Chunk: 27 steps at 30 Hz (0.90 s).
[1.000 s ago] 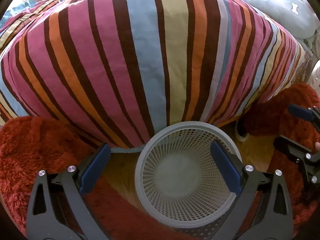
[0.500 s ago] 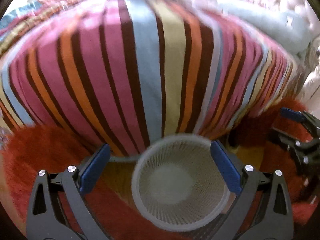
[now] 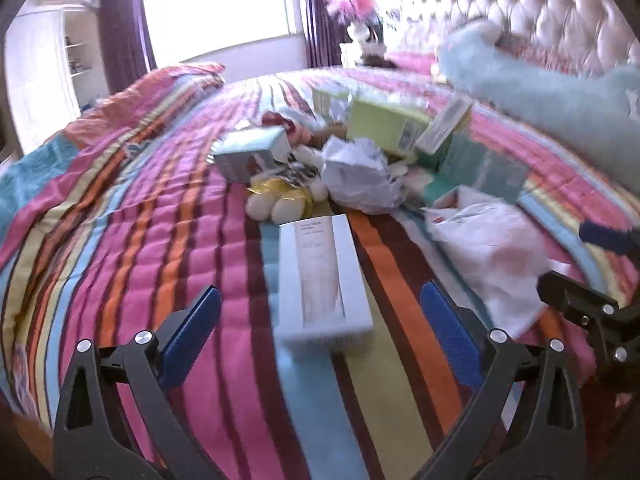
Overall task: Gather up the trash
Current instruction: 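Grasp the white cosmetic box with the left tool while the right grasps the paper bag, then carry both items over the wastebasket and open both tools to drop them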
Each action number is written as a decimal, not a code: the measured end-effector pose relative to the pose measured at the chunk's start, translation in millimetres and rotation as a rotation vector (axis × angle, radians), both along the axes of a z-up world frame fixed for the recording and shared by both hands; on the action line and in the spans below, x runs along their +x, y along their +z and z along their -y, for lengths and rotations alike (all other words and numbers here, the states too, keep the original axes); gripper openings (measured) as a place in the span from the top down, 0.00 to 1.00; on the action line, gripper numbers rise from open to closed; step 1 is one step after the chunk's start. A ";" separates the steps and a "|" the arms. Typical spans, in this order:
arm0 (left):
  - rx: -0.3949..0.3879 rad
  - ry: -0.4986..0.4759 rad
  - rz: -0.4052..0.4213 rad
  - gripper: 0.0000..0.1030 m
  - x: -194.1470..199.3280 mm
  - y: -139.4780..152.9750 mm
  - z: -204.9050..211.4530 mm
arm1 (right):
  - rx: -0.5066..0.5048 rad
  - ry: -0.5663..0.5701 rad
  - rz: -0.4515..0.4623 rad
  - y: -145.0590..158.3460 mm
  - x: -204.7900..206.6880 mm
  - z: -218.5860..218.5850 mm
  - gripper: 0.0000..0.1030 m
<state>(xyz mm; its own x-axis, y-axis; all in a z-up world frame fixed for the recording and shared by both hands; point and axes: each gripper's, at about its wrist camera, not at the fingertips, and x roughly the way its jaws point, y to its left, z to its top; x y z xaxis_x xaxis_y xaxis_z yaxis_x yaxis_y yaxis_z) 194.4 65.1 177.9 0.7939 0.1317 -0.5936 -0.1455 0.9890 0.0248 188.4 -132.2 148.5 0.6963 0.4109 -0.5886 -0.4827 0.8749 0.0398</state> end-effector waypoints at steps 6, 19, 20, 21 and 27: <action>-0.044 0.013 -0.111 0.10 40.8 -37.5 -5.6 | -0.051 0.013 -0.051 -8.5 20.5 -25.9 0.07; -0.158 -0.067 -0.029 0.54 -26.6 -18.3 -16.0 | 0.093 0.135 -0.086 12.4 -29.2 7.5 0.33; -0.165 -0.105 -0.008 0.54 -56.1 -12.6 -10.3 | 0.117 0.160 -0.082 16.5 -50.5 21.8 0.33; -0.163 -0.132 -0.004 0.54 -76.8 -12.5 -2.9 | 0.126 0.175 -0.085 16.7 -63.4 29.8 0.33; -0.261 -0.251 -0.234 0.54 -182.8 -87.8 49.9 | 0.101 0.199 -0.294 -51.7 -161.7 60.6 0.33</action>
<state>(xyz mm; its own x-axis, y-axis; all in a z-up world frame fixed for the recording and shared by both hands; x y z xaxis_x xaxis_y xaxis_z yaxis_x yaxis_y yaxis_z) 11.7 15.2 90.1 0.6220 -0.2267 -0.7495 0.0802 0.9706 -0.2271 26.7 -192.8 96.8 0.4041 0.5875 -0.7011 -0.5983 0.7496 0.2832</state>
